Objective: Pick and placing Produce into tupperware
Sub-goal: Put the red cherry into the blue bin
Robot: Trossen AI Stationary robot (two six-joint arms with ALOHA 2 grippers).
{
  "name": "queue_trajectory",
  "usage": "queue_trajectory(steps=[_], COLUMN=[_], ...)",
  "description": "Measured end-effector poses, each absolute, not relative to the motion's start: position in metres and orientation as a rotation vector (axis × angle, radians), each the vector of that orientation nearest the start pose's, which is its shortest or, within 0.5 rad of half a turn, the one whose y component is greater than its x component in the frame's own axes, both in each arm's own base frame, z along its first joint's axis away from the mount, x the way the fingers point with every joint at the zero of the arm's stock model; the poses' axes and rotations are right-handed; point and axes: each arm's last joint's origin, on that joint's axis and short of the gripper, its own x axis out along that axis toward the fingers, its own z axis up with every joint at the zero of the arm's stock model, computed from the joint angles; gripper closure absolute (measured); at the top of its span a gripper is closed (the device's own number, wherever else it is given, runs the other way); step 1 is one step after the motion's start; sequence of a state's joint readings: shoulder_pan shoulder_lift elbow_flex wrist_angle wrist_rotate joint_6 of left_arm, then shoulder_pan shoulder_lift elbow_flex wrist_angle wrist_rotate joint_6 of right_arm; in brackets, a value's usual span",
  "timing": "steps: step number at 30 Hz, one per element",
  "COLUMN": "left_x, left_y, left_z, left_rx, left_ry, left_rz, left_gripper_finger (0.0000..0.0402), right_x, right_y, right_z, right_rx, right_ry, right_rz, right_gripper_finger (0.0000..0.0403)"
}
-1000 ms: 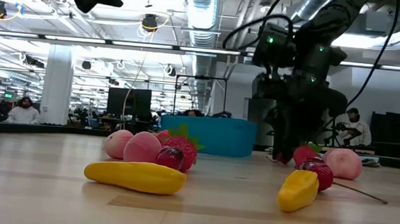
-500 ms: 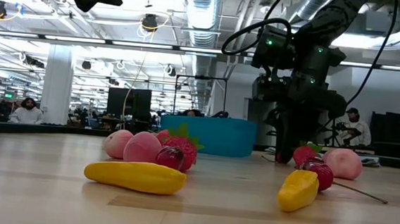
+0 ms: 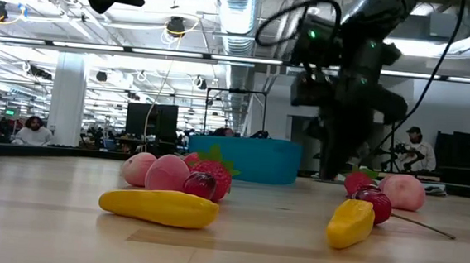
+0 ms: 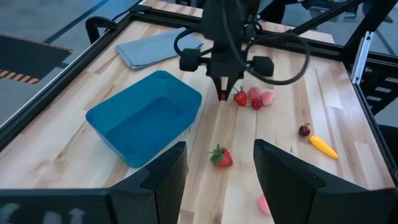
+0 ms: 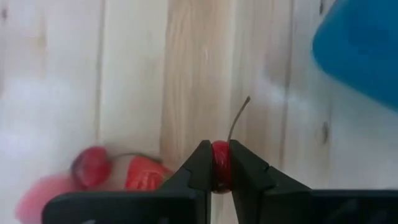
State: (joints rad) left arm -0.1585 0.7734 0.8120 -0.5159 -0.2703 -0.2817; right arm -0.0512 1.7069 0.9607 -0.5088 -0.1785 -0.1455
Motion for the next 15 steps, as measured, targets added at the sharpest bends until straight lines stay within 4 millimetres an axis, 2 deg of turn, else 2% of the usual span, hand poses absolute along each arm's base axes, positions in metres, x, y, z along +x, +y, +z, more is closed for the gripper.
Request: queue_trajectory(steps=[5,10,15], left_x=[0.158,0.157,0.157], left_y=[-0.017,-0.017,-0.017], left_z=[0.313,0.313,0.313], left_rx=[-0.174,-0.168,-0.158], left_ry=[0.448,0.455,0.453], left_rz=[0.175,0.178,0.194], left_gripper_finger=[0.0223,0.0223,0.0223], right_x=[0.316,0.314,0.305], right_y=[-0.006,0.002,0.010], right_z=[0.185,0.231,0.278], right_rx=[-0.019,-0.011,0.022], right_ry=[1.123,0.977,0.730], right_rz=[0.208,0.201,0.196], right_gripper_finger=[0.0343,0.0341,0.0340])
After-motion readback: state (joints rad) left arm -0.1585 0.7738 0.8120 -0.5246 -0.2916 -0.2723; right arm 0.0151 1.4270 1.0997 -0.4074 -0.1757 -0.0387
